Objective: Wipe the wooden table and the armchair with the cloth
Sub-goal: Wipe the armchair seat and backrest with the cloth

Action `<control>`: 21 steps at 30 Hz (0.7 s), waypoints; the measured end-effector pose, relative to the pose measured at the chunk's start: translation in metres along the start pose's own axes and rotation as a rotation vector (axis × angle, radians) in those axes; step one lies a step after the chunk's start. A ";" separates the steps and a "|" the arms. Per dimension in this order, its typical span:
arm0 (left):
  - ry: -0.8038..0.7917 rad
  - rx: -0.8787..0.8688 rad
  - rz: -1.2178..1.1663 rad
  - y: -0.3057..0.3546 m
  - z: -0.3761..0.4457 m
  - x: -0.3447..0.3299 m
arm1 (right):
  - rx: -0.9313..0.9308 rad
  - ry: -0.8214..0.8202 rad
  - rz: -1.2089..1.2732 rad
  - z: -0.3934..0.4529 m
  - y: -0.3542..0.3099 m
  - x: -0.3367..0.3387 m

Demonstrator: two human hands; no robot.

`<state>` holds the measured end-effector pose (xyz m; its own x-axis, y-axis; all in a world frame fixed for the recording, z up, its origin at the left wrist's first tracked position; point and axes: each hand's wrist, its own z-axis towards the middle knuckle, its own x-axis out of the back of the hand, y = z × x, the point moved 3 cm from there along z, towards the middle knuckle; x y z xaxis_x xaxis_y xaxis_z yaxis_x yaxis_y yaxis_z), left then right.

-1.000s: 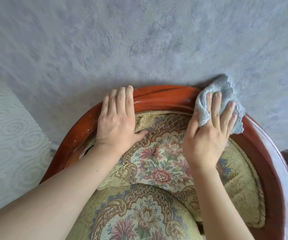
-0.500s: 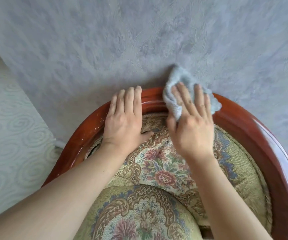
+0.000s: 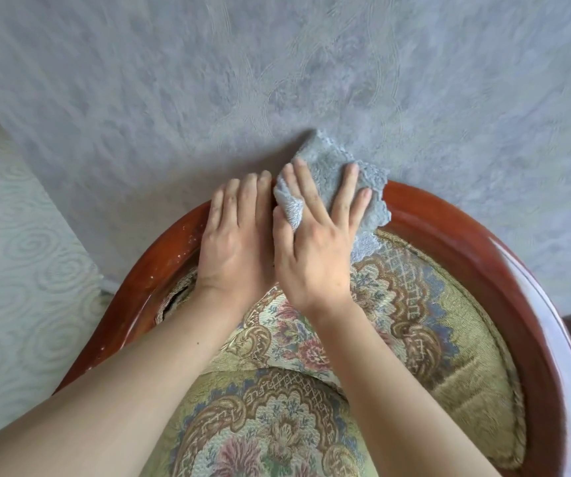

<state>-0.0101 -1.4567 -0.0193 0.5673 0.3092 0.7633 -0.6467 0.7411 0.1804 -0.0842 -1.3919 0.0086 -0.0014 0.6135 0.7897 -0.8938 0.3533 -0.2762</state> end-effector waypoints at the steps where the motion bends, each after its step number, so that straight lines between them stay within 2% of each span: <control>1: 0.004 0.002 -0.023 0.000 0.000 0.001 | 0.034 -0.017 -0.008 -0.001 0.001 0.001; 7: 0.026 -0.004 -0.062 -0.001 -0.001 0.000 | 0.179 -0.106 -0.070 0.003 0.006 0.010; 11: -0.089 -0.097 0.068 -0.005 0.000 -0.001 | 0.231 -0.131 -0.253 0.000 0.027 0.025; 17: -0.167 -0.100 0.106 -0.005 0.000 0.001 | 0.016 0.002 -0.315 -0.038 0.090 0.064; 21: -0.191 -0.089 0.112 -0.006 -0.001 -0.002 | -0.245 0.010 -0.391 -0.091 0.136 0.100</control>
<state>-0.0066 -1.4615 -0.0220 0.3825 0.2800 0.8805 -0.6474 0.7611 0.0392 -0.1649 -1.2185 0.0002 0.3197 0.4074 0.8554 -0.6942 0.7152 -0.0812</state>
